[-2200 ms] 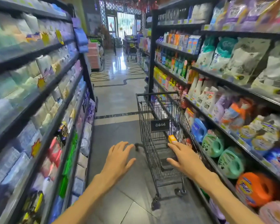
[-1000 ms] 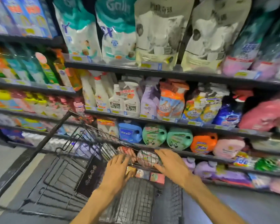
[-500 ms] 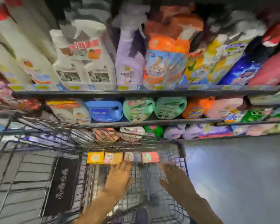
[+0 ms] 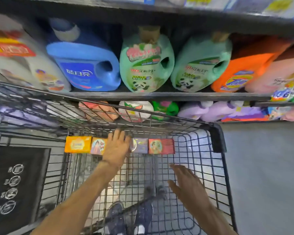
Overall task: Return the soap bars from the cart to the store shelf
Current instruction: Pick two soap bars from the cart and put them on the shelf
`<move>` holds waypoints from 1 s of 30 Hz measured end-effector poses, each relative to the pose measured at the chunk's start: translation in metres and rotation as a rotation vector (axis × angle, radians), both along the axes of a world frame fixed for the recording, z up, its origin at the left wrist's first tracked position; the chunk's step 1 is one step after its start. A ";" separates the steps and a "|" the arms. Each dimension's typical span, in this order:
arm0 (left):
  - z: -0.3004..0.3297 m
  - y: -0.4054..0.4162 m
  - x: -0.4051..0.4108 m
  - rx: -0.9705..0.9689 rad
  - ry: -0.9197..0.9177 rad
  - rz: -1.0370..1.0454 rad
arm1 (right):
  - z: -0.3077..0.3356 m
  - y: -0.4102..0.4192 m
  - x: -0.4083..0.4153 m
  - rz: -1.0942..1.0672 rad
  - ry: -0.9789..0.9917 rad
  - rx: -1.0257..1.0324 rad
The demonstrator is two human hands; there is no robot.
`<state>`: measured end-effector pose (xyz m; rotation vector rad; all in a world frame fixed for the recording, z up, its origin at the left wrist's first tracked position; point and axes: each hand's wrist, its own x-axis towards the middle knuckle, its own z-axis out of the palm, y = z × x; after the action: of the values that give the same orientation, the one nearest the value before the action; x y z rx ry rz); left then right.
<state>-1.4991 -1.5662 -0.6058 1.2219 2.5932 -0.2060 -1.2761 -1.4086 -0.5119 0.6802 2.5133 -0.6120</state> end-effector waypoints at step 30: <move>0.001 -0.037 0.026 0.271 0.039 -0.088 | -0.076 0.043 -0.066 -0.516 0.009 -0.236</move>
<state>-1.4733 -1.6035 -0.6052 1.4358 2.6684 0.1106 -1.3418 -1.3655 -0.5874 1.2432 2.2195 -1.0688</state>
